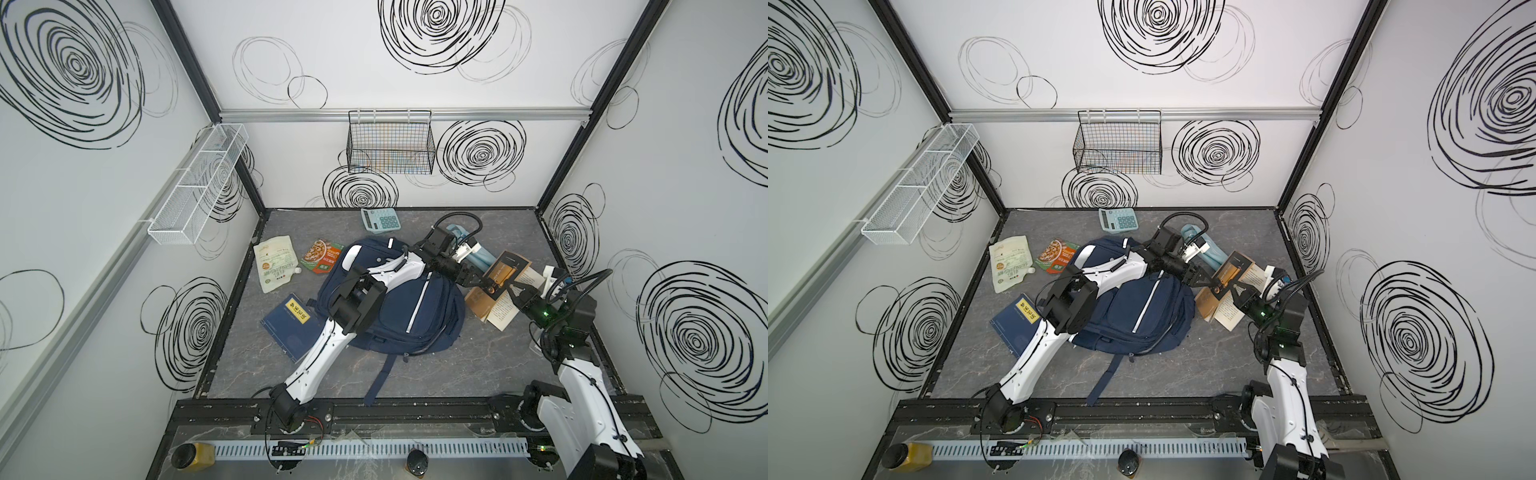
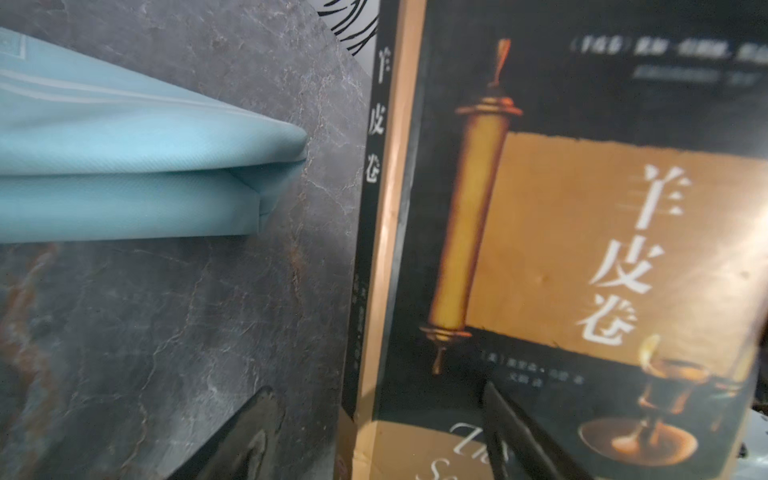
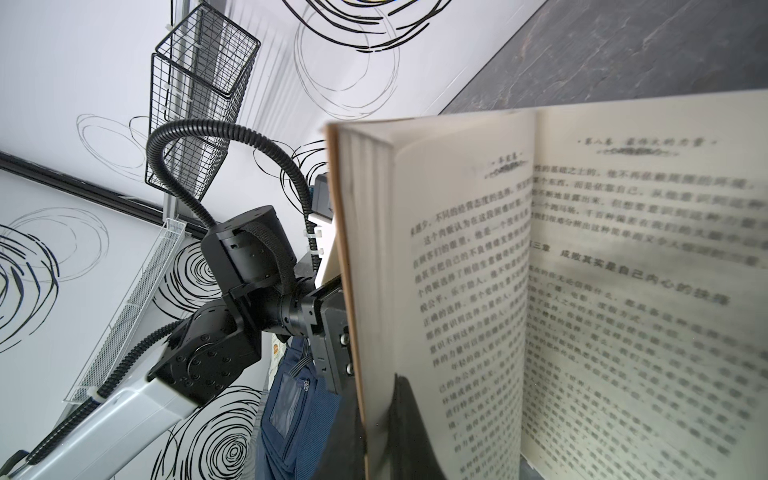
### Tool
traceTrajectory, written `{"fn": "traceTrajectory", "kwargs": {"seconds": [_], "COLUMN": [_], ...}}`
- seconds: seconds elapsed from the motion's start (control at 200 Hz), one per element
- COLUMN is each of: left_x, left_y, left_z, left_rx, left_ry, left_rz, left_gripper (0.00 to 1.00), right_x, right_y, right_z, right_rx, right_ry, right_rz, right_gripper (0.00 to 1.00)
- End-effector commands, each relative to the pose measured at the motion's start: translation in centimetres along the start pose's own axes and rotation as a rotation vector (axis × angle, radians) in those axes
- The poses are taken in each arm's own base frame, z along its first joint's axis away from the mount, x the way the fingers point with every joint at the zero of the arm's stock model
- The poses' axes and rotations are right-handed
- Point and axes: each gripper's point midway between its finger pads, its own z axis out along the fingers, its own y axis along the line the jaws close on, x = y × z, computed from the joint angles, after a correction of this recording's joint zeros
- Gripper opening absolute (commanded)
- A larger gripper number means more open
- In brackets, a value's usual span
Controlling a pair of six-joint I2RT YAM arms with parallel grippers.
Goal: Pack the student bag
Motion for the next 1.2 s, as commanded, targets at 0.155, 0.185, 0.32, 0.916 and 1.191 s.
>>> {"fn": "traceTrajectory", "kwargs": {"seconds": [0.155, 0.185, 0.32, 0.916, 1.191], "left_x": [-7.6, -7.8, -7.7, -1.8, -0.3], "left_y": [-7.2, -7.7, -8.5, -14.4, -19.2], "left_z": [-7.0, -8.0, -12.7, -20.8, -22.1], "left_rx": [0.069, 0.067, 0.028, 0.244, 0.539], "left_ry": [-0.184, -0.194, -0.247, -0.343, -0.357], "left_rz": [0.096, 0.101, 0.111, 0.112, 0.126], "left_gripper": [0.8, 0.8, 0.81, 0.76, 0.64], "right_x": [-3.6, -3.7, -3.2, 1.7, 2.8], "right_y": [6.5, 7.1, 9.9, 19.7, 19.9], "right_z": [-0.7, -0.8, -0.7, -3.2, -3.4], "right_rx": [-0.144, -0.159, -0.25, -0.567, -0.606], "right_ry": [-0.025, -0.021, 0.022, 0.034, 0.079], "right_rz": [-0.135, -0.138, -0.179, -0.402, -0.407], "right_gripper": [0.0, 0.0, 0.0, 0.0, 0.0]}}
